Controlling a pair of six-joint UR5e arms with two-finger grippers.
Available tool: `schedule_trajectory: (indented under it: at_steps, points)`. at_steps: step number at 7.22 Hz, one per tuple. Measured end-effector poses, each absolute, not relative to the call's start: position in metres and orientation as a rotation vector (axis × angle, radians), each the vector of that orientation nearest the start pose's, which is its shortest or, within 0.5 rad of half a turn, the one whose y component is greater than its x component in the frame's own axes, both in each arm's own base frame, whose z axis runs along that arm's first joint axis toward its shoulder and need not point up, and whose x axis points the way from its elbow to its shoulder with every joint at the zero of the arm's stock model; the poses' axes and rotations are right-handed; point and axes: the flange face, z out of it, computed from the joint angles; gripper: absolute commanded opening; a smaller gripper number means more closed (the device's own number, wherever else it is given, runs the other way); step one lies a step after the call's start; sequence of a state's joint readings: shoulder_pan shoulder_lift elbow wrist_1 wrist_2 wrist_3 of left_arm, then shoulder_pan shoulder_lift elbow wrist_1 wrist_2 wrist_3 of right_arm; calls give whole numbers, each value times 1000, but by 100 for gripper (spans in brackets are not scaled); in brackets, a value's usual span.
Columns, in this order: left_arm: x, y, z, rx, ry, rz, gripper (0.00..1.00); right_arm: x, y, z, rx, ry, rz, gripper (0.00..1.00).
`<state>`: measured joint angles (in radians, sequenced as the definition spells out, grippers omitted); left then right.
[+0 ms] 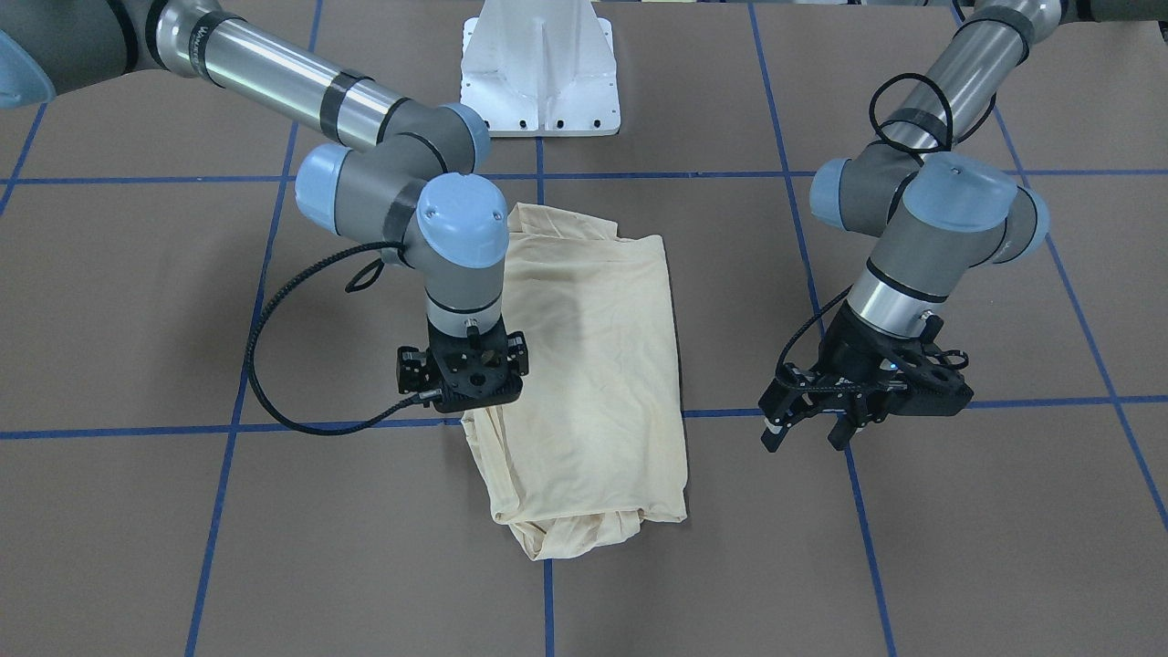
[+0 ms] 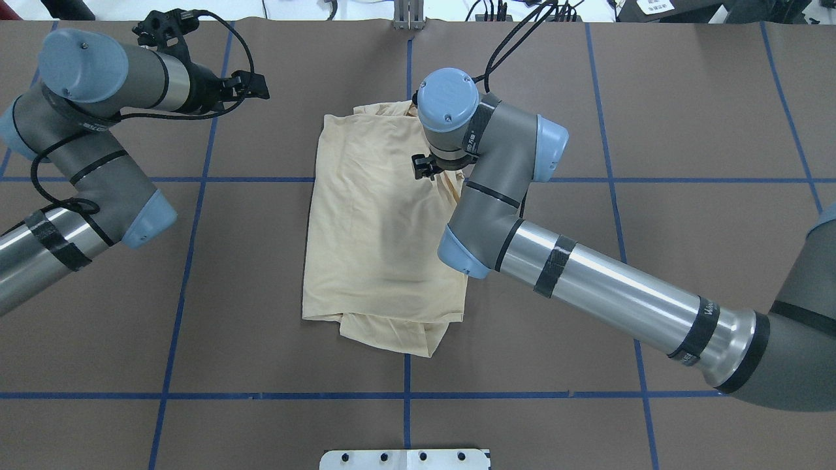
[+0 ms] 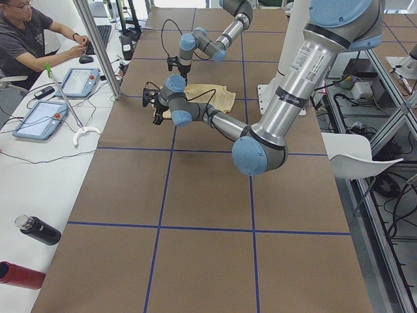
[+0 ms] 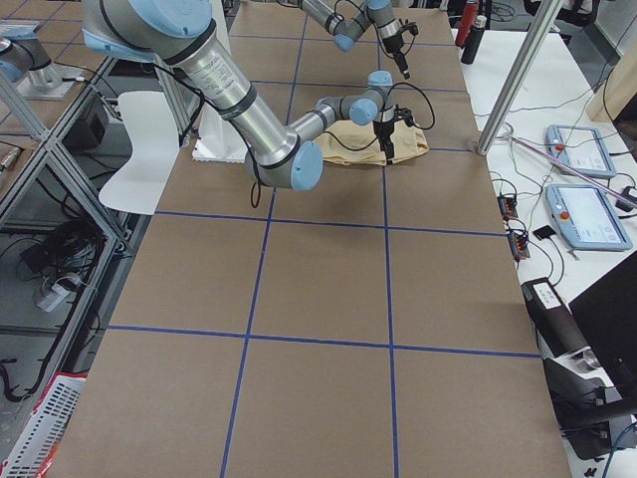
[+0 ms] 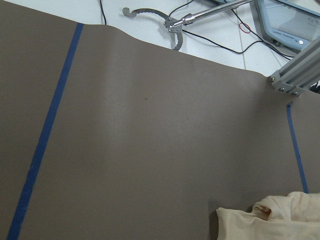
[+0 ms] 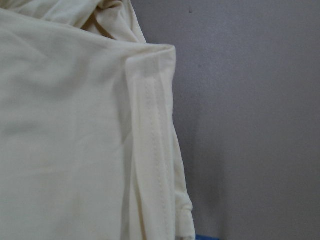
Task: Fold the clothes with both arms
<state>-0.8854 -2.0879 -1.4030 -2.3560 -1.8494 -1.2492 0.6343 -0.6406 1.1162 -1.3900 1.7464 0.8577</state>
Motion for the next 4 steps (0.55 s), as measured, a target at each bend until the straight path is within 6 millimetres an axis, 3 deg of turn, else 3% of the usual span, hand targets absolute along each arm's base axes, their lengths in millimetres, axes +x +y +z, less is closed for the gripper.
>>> schedule_trajectory:
  at_steps: [4]
  points:
    - [367, -616, 353, 430, 1066, -344, 100, -601, -588, 265, 268, -608, -145, 100]
